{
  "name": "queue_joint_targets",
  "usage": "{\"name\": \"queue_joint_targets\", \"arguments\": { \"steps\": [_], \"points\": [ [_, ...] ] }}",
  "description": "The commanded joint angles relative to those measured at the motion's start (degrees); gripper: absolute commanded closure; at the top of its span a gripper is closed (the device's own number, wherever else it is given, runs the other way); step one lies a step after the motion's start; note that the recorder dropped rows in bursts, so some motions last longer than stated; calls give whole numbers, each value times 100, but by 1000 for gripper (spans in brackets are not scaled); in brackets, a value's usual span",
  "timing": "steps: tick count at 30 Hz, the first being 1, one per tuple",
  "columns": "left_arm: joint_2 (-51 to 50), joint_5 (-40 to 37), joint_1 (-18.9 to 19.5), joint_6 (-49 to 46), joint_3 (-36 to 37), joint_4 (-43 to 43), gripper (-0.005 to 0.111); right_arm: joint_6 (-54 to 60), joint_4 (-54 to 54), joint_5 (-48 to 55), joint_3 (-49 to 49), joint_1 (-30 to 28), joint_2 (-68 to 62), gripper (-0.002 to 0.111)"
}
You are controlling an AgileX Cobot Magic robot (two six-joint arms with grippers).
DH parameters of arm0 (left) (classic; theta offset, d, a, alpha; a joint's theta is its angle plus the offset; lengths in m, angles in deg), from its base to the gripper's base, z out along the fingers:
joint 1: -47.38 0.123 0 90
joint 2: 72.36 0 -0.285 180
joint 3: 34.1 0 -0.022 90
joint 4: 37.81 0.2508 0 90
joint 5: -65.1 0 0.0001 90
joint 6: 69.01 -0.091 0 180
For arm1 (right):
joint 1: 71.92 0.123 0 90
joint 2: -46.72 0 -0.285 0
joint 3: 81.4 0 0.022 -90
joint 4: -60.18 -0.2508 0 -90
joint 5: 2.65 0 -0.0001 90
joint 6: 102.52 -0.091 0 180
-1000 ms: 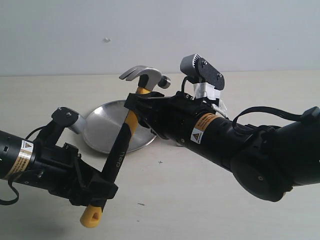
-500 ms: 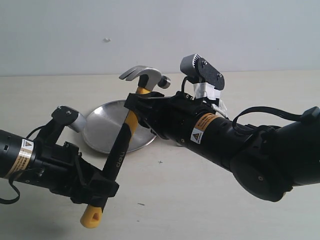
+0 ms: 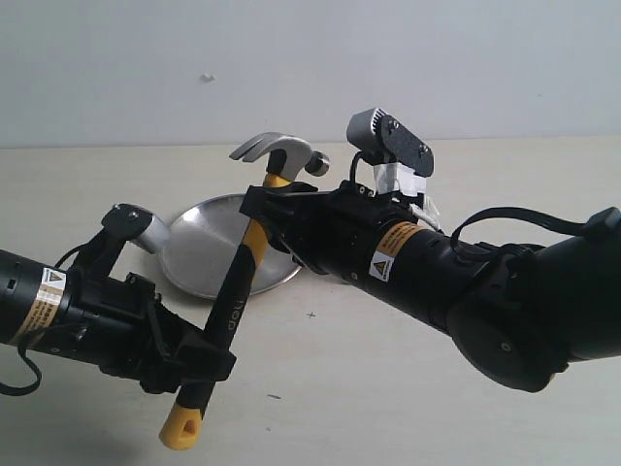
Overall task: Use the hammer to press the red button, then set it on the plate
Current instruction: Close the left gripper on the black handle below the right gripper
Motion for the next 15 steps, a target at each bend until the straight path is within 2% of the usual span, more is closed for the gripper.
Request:
{"name": "queue_joint_targets", "arguments": {
  "steps": [1,15],
  "points": [
    [2,129,-39,-111,-33,-113,53,35,71,-342,50,-1,63,108],
    [-2,112,-97,-338,-33,-283,53,25,71,-342,50,-1,63,108]
  ]
}}
